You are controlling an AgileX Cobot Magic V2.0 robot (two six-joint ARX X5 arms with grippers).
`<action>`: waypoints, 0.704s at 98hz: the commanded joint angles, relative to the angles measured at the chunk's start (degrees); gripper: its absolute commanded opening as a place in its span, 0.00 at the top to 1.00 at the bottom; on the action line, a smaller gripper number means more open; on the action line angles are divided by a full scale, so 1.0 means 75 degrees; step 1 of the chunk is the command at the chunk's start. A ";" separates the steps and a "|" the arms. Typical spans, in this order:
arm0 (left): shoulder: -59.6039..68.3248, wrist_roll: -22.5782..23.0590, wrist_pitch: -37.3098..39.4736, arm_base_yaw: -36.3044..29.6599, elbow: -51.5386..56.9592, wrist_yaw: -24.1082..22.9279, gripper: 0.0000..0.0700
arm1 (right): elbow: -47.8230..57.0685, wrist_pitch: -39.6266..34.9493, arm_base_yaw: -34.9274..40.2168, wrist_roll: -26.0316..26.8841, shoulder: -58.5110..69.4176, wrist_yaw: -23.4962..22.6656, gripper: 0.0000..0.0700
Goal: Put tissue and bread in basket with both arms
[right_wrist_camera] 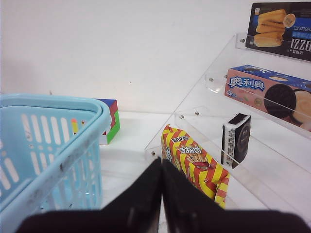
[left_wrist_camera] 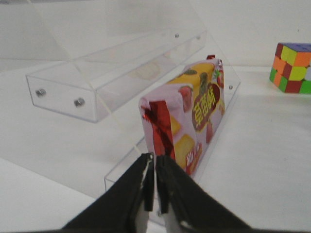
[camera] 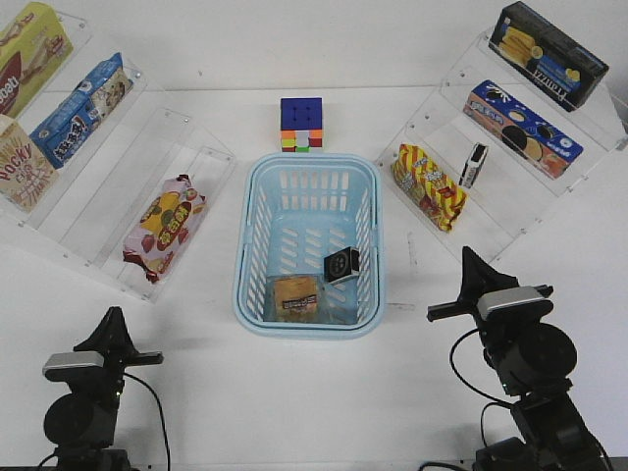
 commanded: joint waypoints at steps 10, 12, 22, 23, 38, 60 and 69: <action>-0.0020 0.0061 0.0003 0.0006 -0.0262 0.0309 1.00 | -0.0012 0.0125 0.0044 0.0073 0.0023 0.0006 1.00; -0.0017 0.0073 -0.0015 0.0009 -0.0259 0.0309 1.00 | -0.0012 0.0137 0.0044 0.0073 0.0023 0.0006 1.00; -0.0017 0.0067 -0.0044 0.0006 -0.0259 0.0309 1.00 | -0.0012 0.0140 0.0044 0.0073 0.0026 0.0006 1.00; -0.0017 0.0067 -0.0044 0.0009 -0.0259 0.0309 1.00 | -0.0012 0.0137 0.0044 0.0073 0.0026 0.0003 1.00; -0.0017 0.0070 -0.0047 0.0009 -0.0259 0.0309 1.00 | -0.0012 0.0140 0.0044 0.0073 0.0023 0.0006 1.00; -0.0017 0.0070 -0.0047 0.0006 -0.0259 0.0309 1.00 | -0.0012 0.0140 0.0044 0.0073 0.0023 0.0006 1.00; -0.0017 0.0070 -0.0047 0.0006 -0.0259 0.0309 1.00 | -0.0012 0.0140 0.0044 0.0073 0.0023 0.0006 1.00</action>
